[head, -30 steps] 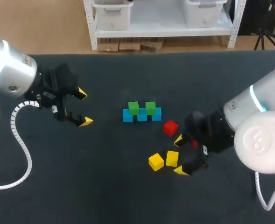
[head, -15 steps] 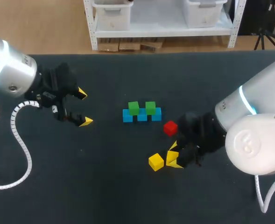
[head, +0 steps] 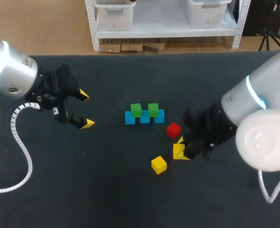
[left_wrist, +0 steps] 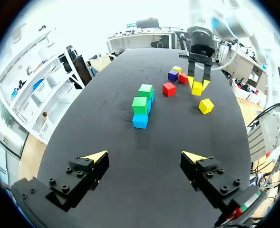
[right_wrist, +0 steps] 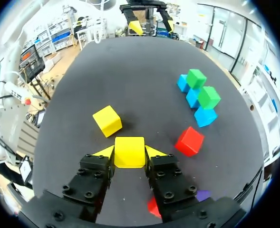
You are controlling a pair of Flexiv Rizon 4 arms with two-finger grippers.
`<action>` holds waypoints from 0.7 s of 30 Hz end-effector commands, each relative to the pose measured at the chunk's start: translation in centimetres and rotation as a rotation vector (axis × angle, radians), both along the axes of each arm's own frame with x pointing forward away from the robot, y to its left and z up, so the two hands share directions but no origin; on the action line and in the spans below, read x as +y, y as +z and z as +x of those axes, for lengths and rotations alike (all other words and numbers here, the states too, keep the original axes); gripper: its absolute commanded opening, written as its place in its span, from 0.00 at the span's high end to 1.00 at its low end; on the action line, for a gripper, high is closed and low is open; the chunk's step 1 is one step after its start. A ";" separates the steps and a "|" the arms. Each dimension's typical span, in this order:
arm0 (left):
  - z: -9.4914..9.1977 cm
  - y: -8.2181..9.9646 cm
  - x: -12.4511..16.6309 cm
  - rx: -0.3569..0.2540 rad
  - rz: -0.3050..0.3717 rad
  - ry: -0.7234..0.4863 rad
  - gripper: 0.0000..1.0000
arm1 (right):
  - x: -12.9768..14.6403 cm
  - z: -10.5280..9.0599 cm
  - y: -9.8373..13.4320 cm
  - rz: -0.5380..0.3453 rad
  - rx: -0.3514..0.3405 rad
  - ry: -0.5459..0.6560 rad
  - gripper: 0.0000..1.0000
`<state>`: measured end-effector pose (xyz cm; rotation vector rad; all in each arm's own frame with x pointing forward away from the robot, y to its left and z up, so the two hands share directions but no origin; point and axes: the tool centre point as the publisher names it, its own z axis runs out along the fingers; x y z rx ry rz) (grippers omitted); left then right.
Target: Place the blue cubes, place green cubes on the blue cubes, place the yellow cubes on the green cubes, then place the red cubes on the yellow cubes, and place purple cube on the red cubes.
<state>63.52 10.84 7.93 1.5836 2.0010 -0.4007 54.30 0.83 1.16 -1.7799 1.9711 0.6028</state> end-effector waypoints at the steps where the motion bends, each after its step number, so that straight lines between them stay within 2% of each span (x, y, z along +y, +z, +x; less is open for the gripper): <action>1: -0.1 -0.1 0.3 -0.005 -0.009 -0.005 0.00 | -0.4 2.4 2.2 -0.017 0.068 0.069 1.00; 6: -0.1 -0.1 0.3 -0.005 -0.009 -0.005 0.00 | 0.2 5.0 3.8 -0.032 0.080 0.128 1.00; 12: -0.1 -0.1 0.3 -0.005 -0.009 -0.005 0.00 | 1.6 8.1 5.6 -0.043 0.082 0.135 1.00; 17: -0.1 -0.1 0.3 -0.005 -0.009 -0.005 0.00 | 3.5 9.8 6.6 -0.045 0.057 0.126 1.00; 21: -0.1 -0.1 0.3 -0.005 -0.009 -0.005 0.00 | 4.9 10.4 7.2 -0.034 0.033 0.117 1.00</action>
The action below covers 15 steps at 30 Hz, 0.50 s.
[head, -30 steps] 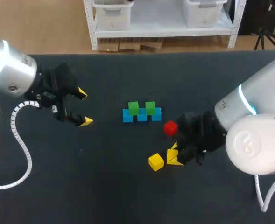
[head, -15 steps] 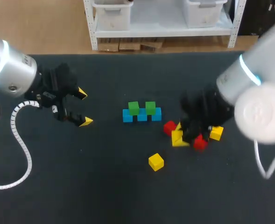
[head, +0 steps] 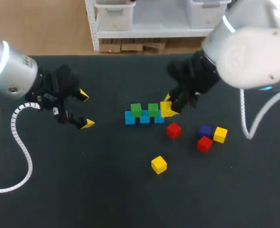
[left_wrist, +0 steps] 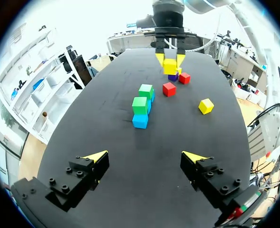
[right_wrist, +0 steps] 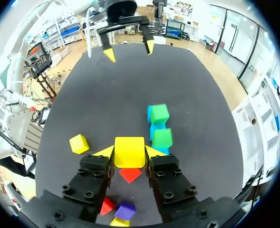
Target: Place the blue cubes, place green cubes on the blue cubes, place the yellow cubes on the green cubes, then place the red cubes on the yellow cubes, and place purple cube on the red cubes.
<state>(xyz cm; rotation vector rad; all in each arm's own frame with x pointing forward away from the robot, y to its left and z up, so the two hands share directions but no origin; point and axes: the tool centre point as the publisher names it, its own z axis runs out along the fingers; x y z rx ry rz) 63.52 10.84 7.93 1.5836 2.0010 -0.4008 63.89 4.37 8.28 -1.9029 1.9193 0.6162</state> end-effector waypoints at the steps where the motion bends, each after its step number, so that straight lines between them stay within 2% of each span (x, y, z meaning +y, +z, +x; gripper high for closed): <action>1: -0.1 -0.1 0.3 -0.005 -0.009 -0.005 0.00 | 1.7 1.0 0.1 -0.001 0.019 0.022 1.00; 15: -0.1 -0.1 0.3 -0.005 -0.009 -0.005 0.00 | 5.0 3.1 -0.9 0.046 -0.033 0.008 1.00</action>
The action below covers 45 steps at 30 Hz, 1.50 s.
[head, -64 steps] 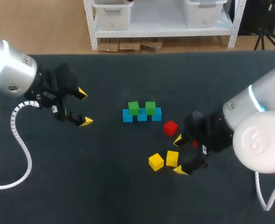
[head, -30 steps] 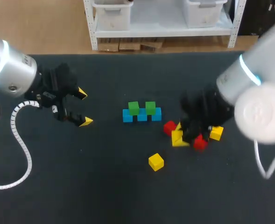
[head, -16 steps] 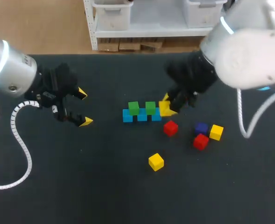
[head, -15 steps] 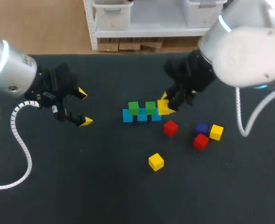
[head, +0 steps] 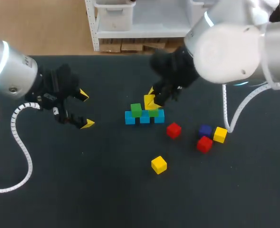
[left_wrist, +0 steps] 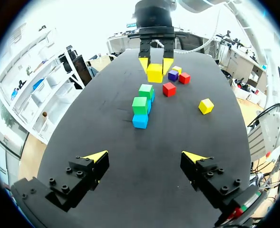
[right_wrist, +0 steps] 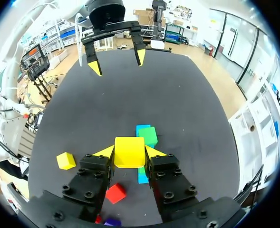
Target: Place the blue cubes, place green cubes on the blue cubes, place the yellow cubes on the green cubes, then place the red cubes on the yellow cubes, and place purple cube on the red cubes.
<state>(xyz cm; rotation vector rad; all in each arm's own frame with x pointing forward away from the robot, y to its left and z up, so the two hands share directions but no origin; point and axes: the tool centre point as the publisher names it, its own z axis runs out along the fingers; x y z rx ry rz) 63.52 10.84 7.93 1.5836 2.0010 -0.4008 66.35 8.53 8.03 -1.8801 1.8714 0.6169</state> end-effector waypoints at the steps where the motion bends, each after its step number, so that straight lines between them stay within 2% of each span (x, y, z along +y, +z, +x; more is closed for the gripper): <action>1: -0.1 -0.1 0.3 -0.005 -0.009 -0.005 0.00 | 0.9 0.7 -0.7 0.011 -0.004 0.007 1.00; 10: -0.1 -0.1 0.3 -0.005 -0.009 -0.005 0.00 | 0.9 1.5 -1.0 0.006 -0.032 -0.001 1.00; 45: -0.1 -0.1 0.3 -0.005 -0.009 -0.005 0.00 | 1.0 2.6 -2.8 -0.017 -0.027 -0.038 1.00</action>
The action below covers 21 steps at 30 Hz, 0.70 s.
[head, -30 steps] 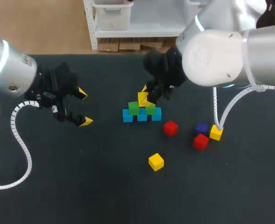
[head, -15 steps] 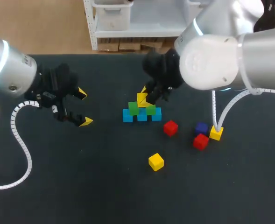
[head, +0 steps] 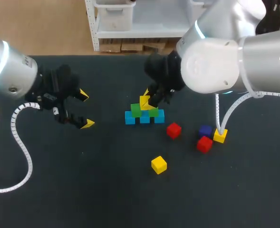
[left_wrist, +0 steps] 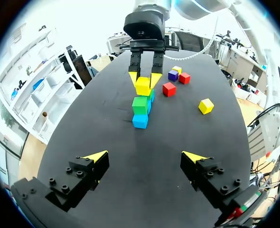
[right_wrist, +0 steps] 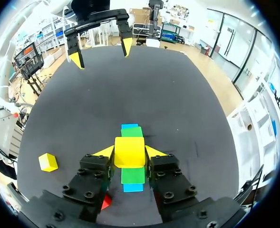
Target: Place the blue cubes, place green cubes on the blue cubes, place the yellow cubes on the green cubes, then place the red cubes on the yellow cubes, and place purple cube on the red cubes.
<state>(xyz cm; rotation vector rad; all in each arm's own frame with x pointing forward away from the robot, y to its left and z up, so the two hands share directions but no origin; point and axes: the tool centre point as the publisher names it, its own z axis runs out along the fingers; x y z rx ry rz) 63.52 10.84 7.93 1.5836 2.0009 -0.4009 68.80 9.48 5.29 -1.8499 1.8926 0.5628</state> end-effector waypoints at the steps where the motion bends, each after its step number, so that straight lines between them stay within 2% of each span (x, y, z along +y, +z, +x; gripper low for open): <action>1: -0.1 -0.1 0.3 -0.005 -0.009 -0.005 0.00 | 0.1 0.2 -0.1 -0.002 0.003 -0.002 1.00; 21: -0.1 -0.1 0.3 -0.005 -0.009 -0.005 0.00 | 0.2 0.6 -0.3 -0.003 0.011 -0.009 1.00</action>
